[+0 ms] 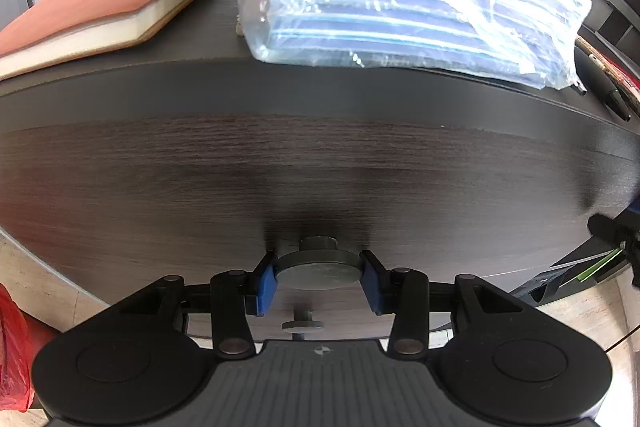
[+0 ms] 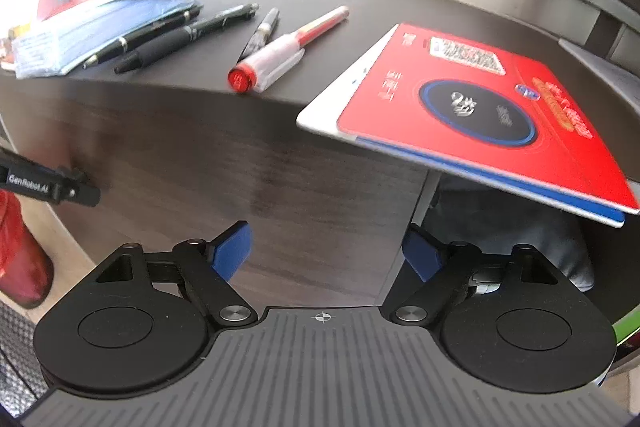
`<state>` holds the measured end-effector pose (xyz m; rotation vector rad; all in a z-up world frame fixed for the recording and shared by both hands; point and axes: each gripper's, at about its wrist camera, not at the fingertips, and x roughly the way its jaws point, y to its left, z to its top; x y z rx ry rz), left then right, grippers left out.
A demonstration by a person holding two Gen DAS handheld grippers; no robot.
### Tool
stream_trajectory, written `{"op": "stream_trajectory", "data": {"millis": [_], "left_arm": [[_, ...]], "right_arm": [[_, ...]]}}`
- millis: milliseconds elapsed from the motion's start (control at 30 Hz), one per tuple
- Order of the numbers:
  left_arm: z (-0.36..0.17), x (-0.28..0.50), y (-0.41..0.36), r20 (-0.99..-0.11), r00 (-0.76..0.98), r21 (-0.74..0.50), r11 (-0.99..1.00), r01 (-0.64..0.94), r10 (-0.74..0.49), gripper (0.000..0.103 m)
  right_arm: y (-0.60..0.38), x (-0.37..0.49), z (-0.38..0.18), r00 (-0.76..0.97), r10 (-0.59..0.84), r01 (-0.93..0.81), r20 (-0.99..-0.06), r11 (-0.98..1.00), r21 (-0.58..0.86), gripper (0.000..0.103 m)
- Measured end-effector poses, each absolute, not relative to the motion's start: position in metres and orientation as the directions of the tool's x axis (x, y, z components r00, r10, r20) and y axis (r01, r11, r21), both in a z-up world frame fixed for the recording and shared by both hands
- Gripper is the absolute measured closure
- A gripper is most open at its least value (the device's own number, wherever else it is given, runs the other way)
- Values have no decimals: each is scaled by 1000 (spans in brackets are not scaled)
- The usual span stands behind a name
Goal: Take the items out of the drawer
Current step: 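Pull the top drawer open by its knob with the left tool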
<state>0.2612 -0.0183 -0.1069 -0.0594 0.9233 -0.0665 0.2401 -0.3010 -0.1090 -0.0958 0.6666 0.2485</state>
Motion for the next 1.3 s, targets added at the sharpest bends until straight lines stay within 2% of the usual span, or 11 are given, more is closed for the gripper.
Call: {"op": "stream_trajectory", "data": {"millis": [233, 600, 1300], "left_arm": [[-109, 258, -14, -789, 607, -82, 995, 53, -97, 62], [-113, 247, -2, -790, 603, -68, 993, 96, -112, 62], [-92, 140, -1, -822, 556, -55, 988, 143, -126, 61]], "right_arm": [[-298, 242, -104, 749, 158, -257, -644, 965, -62, 29], [-293, 229, -103, 726, 141, -301, -673, 945, -127, 29], [-290, 120, -97, 677, 141, -310, -722, 945, -107, 30]]}}
